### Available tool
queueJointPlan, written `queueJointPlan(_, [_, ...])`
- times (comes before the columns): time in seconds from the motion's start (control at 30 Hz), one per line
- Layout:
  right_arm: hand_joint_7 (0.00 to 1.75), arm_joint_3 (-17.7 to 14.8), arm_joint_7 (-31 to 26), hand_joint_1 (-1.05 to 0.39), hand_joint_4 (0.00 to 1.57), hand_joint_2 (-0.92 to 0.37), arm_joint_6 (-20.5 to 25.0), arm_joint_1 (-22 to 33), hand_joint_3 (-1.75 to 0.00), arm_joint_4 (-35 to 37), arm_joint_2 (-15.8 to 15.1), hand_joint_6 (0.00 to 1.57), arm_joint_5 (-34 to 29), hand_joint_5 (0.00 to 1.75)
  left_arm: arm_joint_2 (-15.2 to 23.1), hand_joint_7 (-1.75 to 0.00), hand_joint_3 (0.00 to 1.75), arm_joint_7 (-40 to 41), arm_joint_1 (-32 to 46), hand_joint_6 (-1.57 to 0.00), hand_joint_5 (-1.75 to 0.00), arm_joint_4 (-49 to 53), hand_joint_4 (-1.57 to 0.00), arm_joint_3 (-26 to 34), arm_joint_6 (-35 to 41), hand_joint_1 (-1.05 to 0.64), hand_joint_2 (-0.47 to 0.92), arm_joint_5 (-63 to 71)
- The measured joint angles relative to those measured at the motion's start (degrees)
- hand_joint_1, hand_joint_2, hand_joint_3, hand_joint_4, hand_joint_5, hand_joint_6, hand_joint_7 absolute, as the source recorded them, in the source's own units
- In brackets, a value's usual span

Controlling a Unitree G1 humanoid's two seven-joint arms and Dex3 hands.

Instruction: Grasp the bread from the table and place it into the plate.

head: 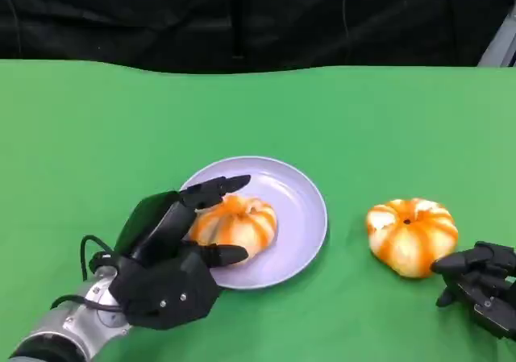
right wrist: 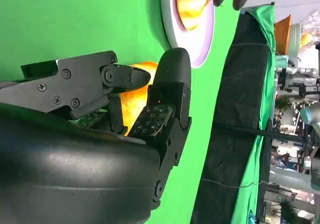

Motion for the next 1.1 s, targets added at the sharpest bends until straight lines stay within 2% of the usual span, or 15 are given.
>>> queueJointPlan(0.23, [0.59,0.01,-0.06,-0.02,0.8,-0.92,0.0,0.01,-0.33,0.0,0.0,1.02,-0.02,1.3,-0.32,0.0,0.3,-5.15,0.99,-0.29,0.0,-0.01,-0.33,1.98,-0.84,-0.94,0.92,-3.02])
queueJointPlan(0.57, [0.58,-0.02,0.12,-0.03,0.8,-0.92,0.04,0.01,-0.34,0.02,0.01,1.02,0.11,1.3,-2.02,0.0,0.39,-11.66,3.11,-0.26,0.0,-1.27,-0.32,7.6,-5.05,-1.0,0.92,-10.16])
queueJointPlan(0.73, [0.58,-0.02,0.14,-0.03,0.8,-0.92,0.06,0.01,-0.34,0.02,0.03,1.02,0.32,1.3,-2.28,0.0,0.39,-12.69,3.28,-0.26,0.0,-1.32,-0.32,8.31,-5.43,-1.0,0.92,-10.5])
queueJointPlan(0.87, [0.58,0.02,0.09,-0.02,0.79,-0.92,0.06,0.0,-0.35,0.01,0.05,1.02,0.29,1.31,-2.64,-0.03,0.35,-12.43,4.4,-0.34,-0.04,-2.41,-0.44,10.06,-8.14,-0.92,0.92,-11.26])
queueJointPlan(0.97, [0.58,0.02,-0.06,-0.02,0.79,-0.92,0.07,0.04,-0.35,0.03,0.05,1.02,0.27,1.31,-3.0,-0.03,0.34,-10.67,5.31,-0.34,-0.04,-3.88,-0.45,12.26,-12.32,-0.92,0.92,-12.65])
queueJointPlan(1.1, [0.58,0.05,-0.08,-0.02,0.79,-0.92,0.07,0.04,-0.36,0.03,0.05,1.02,0.23,1.31,-3.01,-0.02,0.33,-10.51,5.65,-0.35,-0.04,-4.0,-0.45,13.01,-13.1,-0.91,0.92,-12.69])
